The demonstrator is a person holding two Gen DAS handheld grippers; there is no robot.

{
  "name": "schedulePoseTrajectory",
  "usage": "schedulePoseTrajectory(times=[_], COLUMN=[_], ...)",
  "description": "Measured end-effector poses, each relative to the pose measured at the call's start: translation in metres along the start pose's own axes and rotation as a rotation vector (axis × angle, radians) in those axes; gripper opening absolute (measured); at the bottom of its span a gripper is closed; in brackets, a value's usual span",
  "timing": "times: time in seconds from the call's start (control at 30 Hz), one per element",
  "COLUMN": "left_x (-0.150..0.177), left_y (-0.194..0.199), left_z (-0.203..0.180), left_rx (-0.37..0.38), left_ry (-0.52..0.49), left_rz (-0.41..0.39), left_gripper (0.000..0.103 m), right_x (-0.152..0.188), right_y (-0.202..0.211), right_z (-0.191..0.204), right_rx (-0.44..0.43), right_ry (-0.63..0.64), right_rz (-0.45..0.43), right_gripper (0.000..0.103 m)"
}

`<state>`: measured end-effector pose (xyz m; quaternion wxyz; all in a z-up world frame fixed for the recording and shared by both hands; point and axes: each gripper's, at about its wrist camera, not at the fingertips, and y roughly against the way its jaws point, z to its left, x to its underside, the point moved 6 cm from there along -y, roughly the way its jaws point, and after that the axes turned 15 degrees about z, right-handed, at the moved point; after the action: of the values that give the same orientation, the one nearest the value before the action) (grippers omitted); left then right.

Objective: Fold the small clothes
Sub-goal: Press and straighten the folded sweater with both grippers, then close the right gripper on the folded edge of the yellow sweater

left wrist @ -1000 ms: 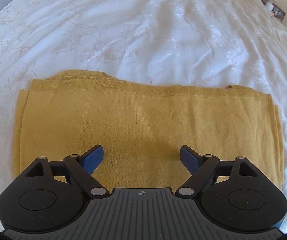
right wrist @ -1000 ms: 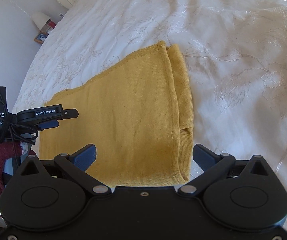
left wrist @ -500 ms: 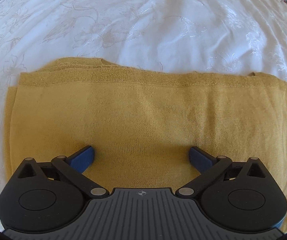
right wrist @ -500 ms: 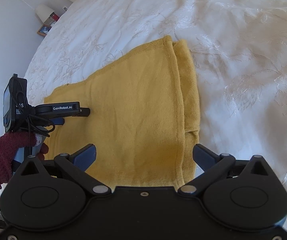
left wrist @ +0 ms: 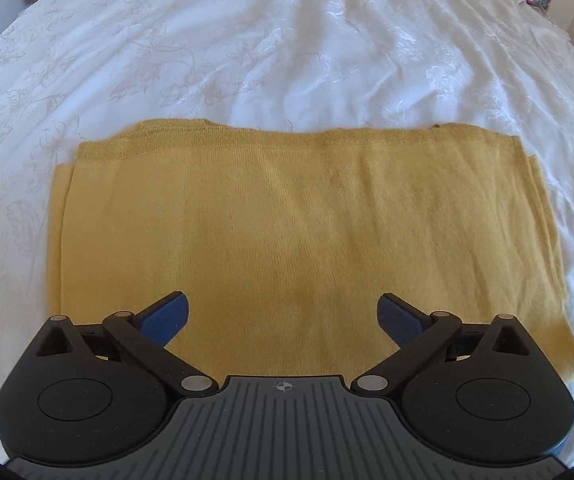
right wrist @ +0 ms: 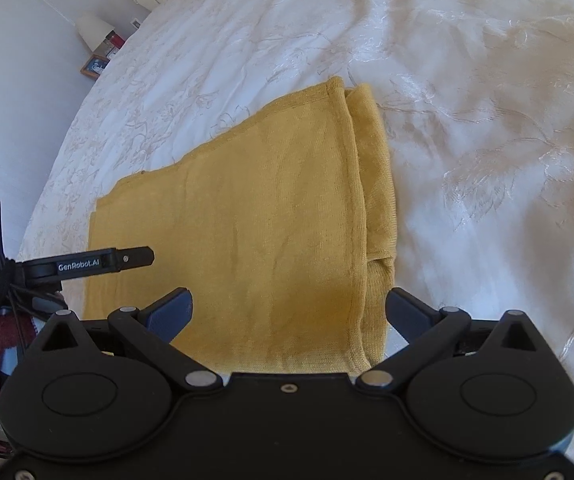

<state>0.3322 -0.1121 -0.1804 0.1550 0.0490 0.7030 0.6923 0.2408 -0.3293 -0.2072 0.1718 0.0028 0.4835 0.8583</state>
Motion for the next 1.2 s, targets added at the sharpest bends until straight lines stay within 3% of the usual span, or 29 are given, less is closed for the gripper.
schedulePoseTrajectory(times=[0.27,0.47,0.77,1.2], left_x=[0.033,0.032,0.034,0.041], left_y=[-0.027,-0.04,-0.044,-0.042], left_z=[0.003,0.006,0.007,0.002], left_rx=[-0.005,0.003,0.006,-0.031], left_ry=[0.023,0.047,0.054,0.074], left_rz=[0.104,0.127,0.111,0.095], left_gripper=[0.102,0.103,0.103,0.103], right_x=[-0.02,-0.048,-0.066,-0.071], right_y=[0.005,-0.008,-0.055,-0.056], right_z=[-0.011,-0.027,-0.041,-0.054], right_rx=[-0.028,-0.086,-0.148,-0.34], right_ry=[0.01,-0.022,-0.05,-0.089], right_rz=[-0.022,-0.002,0.112,0.051], right_gripper=[0.102,0.102,0.103,0.103])
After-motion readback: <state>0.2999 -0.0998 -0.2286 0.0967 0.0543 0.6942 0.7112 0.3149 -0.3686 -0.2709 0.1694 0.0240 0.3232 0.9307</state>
